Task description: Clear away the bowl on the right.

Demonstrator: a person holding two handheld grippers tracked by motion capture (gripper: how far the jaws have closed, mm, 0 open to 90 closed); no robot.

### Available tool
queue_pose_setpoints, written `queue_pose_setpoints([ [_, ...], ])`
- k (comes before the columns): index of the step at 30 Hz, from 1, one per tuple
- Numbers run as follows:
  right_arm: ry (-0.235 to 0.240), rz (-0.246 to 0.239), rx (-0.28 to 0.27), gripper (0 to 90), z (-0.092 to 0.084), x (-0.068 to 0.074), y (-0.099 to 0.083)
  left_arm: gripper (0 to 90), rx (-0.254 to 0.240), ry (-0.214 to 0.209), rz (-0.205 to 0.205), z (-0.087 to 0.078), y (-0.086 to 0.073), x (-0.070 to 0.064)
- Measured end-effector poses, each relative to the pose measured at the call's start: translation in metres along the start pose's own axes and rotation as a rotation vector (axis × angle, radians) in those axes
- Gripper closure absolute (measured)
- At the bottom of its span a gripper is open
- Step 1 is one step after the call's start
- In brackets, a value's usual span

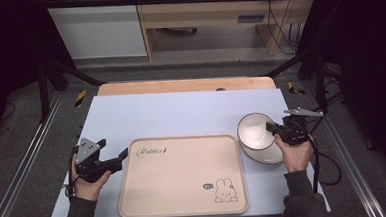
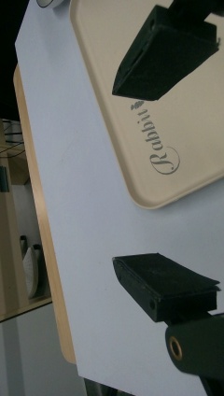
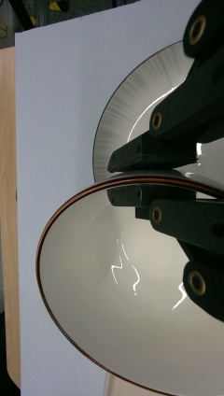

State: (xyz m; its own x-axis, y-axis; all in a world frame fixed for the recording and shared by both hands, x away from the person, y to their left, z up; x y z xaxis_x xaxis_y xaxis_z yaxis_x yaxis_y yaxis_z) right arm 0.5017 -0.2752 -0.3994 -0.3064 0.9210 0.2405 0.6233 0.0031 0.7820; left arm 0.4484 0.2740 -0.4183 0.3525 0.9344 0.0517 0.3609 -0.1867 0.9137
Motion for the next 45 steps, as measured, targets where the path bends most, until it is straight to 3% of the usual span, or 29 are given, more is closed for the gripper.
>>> queue_pose_setpoints([
  [33,0.154,-0.084,-0.024,82.1,-0.003,0.052,0.009,14.6,-0.003,-0.002,0.005,-0.001,-0.001,-0.001],
  [45,0.209,-0.119,0.003,82.1,0.007,0.074,0.008,14.6,-0.003,0.0,0.004,-0.001,-0.001,0.0],
])
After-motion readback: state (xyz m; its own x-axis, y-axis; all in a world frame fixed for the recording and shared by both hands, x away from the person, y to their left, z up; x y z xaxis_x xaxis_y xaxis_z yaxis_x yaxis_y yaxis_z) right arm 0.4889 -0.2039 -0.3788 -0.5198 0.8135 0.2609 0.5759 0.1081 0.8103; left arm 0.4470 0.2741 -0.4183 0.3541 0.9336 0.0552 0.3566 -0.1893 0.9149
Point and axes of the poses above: each handheld gripper's, and its own axes: z roughly forward along the jaws, y roughly out of its top, x roughly to its left, the point moved 1 cm from there along z, roughly forward along the jaws, and after that the axes turned 6 degrees about y, right-handed, at the moved point
